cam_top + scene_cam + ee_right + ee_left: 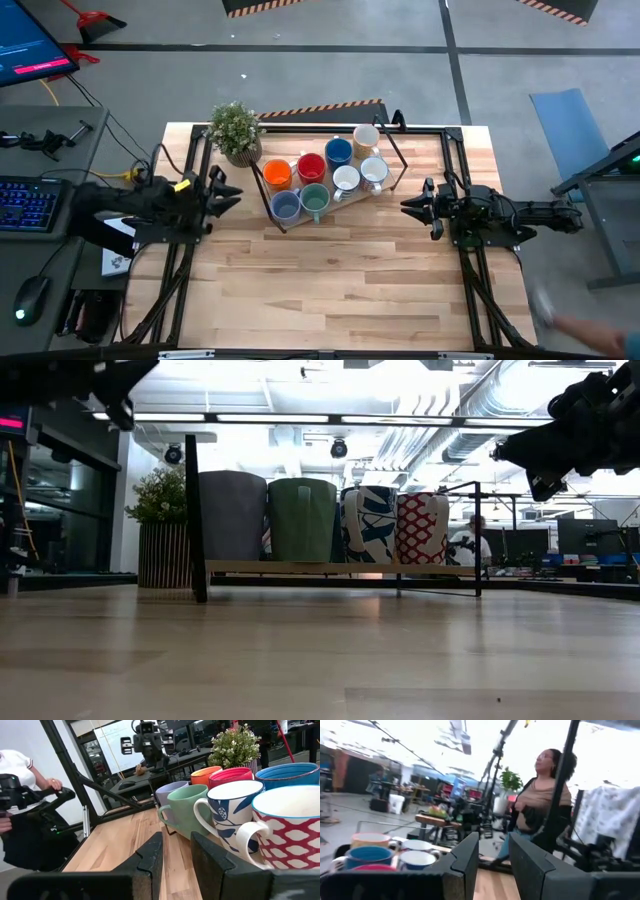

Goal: Place coffee mugs
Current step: Return to Home Position

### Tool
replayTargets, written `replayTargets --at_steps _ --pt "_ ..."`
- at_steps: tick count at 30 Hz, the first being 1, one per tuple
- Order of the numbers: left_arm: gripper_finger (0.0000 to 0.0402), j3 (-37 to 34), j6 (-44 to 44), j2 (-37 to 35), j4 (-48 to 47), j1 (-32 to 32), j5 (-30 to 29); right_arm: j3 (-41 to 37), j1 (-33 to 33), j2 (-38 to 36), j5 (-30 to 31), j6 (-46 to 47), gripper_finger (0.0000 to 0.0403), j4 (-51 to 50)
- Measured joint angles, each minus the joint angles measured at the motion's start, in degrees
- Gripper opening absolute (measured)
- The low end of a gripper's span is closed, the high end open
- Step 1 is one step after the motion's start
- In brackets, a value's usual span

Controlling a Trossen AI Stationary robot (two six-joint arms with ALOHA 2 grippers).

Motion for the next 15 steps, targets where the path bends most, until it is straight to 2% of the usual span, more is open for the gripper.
replayTargets --at_steps 7,15 --pt "0.0097 -5.8 -1.7 -8.2 -2.8 5.0 0.6 0.0 0.0 0.0 0.0 0.0 0.0085 0.0" --pt "0.0097 -7.7 -0.1 -8.4 -6.7 6.6 0.5 0.0 0.0 0.0 0.0 0.0 0.0085 0.0"
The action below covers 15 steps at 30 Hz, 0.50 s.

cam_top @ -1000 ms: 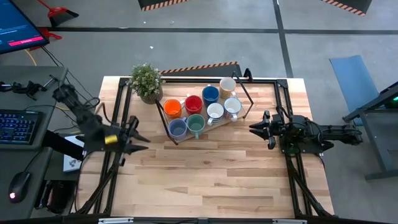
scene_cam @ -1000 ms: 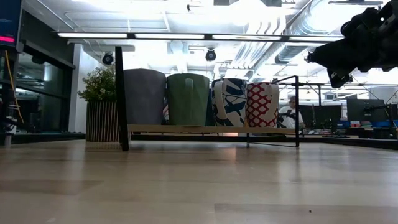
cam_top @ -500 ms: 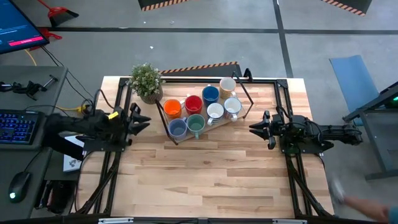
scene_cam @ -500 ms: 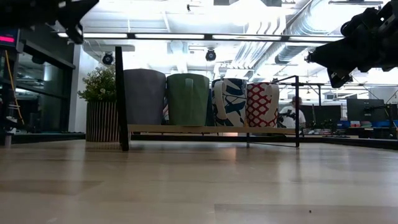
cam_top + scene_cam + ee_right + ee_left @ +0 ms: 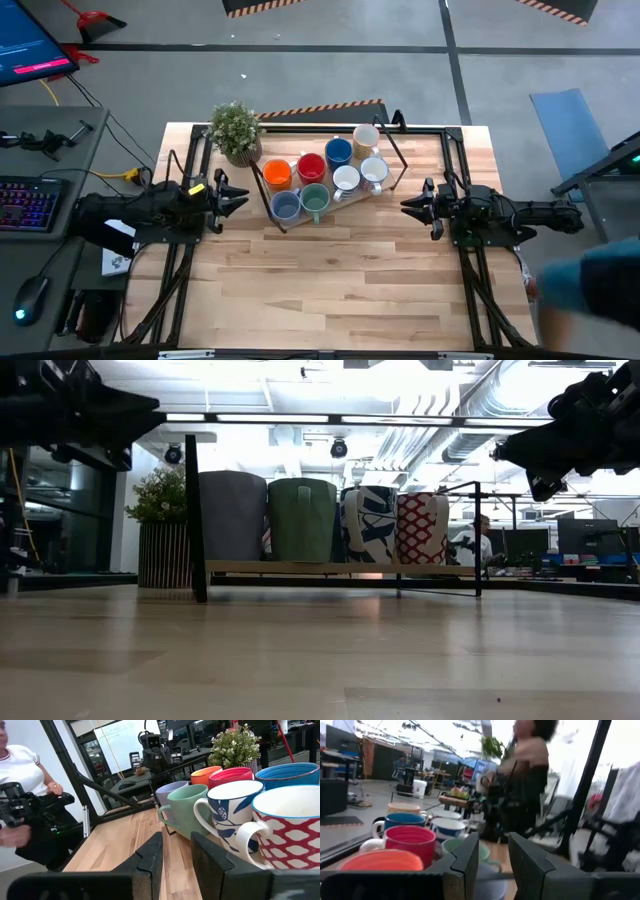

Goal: Place coffee mugs
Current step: Return to Home Position

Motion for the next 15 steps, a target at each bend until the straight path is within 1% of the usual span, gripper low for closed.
replayTargets --at_steps 3,5,15 --pt "0.0097 0.0 4.6 0.0 -2.1 0.0 0.0 0.0 0.0 0.0 0.0 0.0 0.0085 0.0" --pt "0.0097 0.0 6.2 0.0 -3.9 0.0 0.0 0.0 0.0 0.0 0.0 0.0 0.0085 0.0" --pt "0.0097 0.0 6.0 0.2 -6.5 0.0 0.0 0.0 0.0 0.0 0.0 0.0 0.0085 0.0"
